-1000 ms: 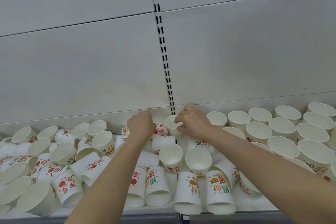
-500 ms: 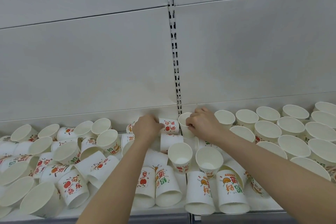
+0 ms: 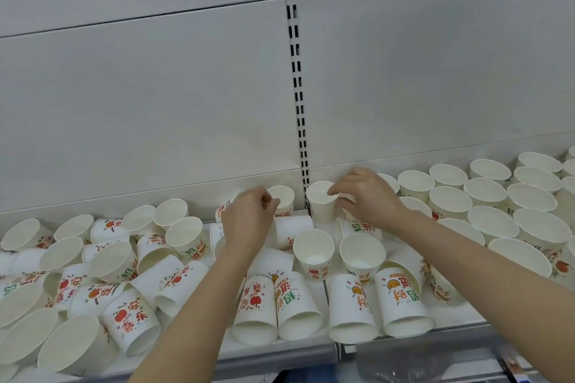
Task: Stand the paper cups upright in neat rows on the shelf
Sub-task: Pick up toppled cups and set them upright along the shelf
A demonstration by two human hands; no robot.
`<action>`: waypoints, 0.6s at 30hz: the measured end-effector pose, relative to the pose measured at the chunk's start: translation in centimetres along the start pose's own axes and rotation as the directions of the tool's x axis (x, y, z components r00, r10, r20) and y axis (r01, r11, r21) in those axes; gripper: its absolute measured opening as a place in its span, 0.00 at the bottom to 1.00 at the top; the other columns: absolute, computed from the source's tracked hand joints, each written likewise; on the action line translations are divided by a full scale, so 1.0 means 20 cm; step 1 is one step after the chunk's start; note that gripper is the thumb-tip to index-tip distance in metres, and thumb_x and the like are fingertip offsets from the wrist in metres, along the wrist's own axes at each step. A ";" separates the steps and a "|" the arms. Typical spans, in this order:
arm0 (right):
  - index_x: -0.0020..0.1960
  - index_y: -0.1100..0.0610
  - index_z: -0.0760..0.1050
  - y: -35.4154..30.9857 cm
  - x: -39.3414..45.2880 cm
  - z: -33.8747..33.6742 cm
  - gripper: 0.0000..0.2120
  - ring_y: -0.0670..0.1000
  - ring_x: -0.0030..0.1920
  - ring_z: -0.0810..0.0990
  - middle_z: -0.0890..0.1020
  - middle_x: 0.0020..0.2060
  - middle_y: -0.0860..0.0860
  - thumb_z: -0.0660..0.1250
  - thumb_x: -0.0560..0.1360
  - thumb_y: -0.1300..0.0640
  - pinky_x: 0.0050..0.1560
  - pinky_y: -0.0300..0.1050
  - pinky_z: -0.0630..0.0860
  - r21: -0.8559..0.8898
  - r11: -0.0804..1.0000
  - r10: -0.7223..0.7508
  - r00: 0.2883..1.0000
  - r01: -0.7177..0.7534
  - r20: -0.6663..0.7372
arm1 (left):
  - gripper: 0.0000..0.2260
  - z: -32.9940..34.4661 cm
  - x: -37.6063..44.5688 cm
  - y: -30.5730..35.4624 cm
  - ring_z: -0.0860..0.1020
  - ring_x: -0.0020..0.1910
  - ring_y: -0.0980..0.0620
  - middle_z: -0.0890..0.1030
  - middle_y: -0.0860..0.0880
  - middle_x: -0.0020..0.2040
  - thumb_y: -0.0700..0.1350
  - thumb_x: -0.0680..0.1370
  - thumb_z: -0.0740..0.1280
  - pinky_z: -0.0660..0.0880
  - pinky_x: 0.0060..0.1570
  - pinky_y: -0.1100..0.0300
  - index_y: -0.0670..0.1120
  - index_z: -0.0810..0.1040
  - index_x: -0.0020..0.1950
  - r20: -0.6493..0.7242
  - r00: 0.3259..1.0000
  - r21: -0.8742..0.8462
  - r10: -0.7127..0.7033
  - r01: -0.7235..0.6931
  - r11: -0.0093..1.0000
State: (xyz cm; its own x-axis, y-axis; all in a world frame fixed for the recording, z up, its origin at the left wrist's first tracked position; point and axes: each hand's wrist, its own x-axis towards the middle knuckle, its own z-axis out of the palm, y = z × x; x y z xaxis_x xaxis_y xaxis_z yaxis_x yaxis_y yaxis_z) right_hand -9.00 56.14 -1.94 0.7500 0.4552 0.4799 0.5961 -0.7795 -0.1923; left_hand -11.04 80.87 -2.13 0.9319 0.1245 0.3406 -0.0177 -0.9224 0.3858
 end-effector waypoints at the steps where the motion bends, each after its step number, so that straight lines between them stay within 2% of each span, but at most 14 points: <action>1: 0.46 0.53 0.83 0.00 -0.02 -0.04 0.08 0.53 0.44 0.76 0.83 0.39 0.46 0.74 0.68 0.61 0.44 0.46 0.72 0.034 0.999 0.006 1.000 -0.007 0.026 | 0.12 -0.02 -0.01 -0.01 0.78 0.41 0.51 0.81 0.53 0.41 0.57 0.77 0.65 0.71 0.38 0.58 0.50 0.80 0.44 0.021 0.999 0.041 -0.040 0.039 0.998; 3: 0.47 0.50 0.83 0.00 -0.05 -0.11 0.07 0.50 0.47 0.74 0.83 0.41 0.43 0.71 0.71 0.59 0.44 0.48 0.73 0.064 0.998 0.020 0.990 -0.029 0.136 | 0.19 -0.05 -0.05 -0.01 0.74 0.35 0.52 0.79 0.51 0.35 0.62 0.75 0.64 0.66 0.32 0.60 0.48 0.80 0.38 0.161 0.979 0.132 -0.122 0.102 0.986; 5: 0.50 0.48 0.82 -0.01 -0.08 -0.13 0.08 0.47 0.49 0.72 0.83 0.44 0.41 0.70 0.73 0.57 0.46 0.49 0.74 0.071 0.997 0.017 0.970 -0.036 0.241 | 0.21 -0.05 -0.07 0.00 0.75 0.34 0.52 0.79 0.50 0.33 0.64 0.73 0.66 0.65 0.30 0.61 0.48 0.80 0.36 0.285 0.941 0.075 -0.183 0.168 0.983; 9: 0.52 0.47 0.81 -0.05 -0.11 -0.13 0.09 0.45 0.51 0.71 0.82 0.47 0.40 0.68 0.74 0.57 0.47 0.49 0.74 0.050 0.994 0.078 0.952 -0.097 0.297 | 0.09 -0.03 -0.05 0.07 0.80 0.37 0.51 0.83 0.50 0.36 0.54 0.71 0.72 0.73 0.37 0.60 0.49 0.83 0.38 0.380 0.900 -0.079 -0.213 0.261 0.962; 13: 0.53 0.47 0.81 -0.05 -0.15 -0.13 0.12 0.47 0.50 0.72 0.82 0.46 0.40 0.67 0.74 0.60 0.48 0.47 0.73 0.047 0.988 0.127 0.941 -0.149 0.314 | 0.01 -0.04 -0.06 0.14 0.80 0.44 0.50 0.83 0.54 0.40 0.49 0.70 0.70 0.75 0.41 0.59 0.54 0.82 0.39 0.352 0.910 -0.168 -0.219 0.292 0.942; 18: 0.60 0.46 0.78 -0.07 -0.16 -0.13 0.18 0.48 0.55 0.70 0.77 0.52 0.47 0.64 0.75 0.63 0.52 0.44 0.69 0.008 0.998 0.054 0.909 -0.063 0.412 | 0.05 -0.06 -0.11 0.17 0.79 0.43 0.51 0.82 0.56 0.40 0.50 0.72 0.66 0.75 0.40 0.59 0.54 0.82 0.42 0.180 0.977 -0.141 -0.111 0.137 0.981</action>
State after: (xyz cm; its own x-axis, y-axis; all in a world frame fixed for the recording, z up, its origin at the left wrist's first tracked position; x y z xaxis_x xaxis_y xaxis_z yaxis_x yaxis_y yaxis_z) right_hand -12.94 54.81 -1.01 0.8323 0.5495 0.0731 0.5502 -0.8031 -0.2287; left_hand -13.58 77.89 -0.51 0.9780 0.1581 0.1362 0.0592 -0.8360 0.5455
